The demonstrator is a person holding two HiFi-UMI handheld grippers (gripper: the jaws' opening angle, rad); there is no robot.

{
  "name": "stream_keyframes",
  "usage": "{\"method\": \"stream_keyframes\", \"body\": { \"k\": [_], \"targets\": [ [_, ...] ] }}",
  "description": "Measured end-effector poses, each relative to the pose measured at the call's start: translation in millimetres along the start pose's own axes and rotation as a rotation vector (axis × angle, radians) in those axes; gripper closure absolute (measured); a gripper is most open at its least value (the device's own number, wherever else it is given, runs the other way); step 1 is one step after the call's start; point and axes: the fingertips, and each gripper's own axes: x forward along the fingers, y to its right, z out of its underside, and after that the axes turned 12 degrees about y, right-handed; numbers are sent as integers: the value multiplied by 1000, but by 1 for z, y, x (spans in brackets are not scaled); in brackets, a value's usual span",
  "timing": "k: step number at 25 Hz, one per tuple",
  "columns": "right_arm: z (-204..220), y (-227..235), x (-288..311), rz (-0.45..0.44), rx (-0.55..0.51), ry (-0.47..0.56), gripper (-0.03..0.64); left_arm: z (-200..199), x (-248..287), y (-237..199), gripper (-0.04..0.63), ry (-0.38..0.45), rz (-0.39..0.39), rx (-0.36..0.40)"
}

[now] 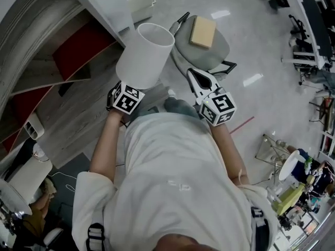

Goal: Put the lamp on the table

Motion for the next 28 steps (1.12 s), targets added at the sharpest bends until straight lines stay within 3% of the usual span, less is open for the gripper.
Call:
{"method": "stream_keyframes", "body": {
  "k": [11,28],
  "targets": [
    [6,17,-27,147,19,1,588,-11,36,-3,518,32,122,98],
    [7,9,-23,171,31,-3,588,-7,49,-11,514,79,192,153]
  ]
}}
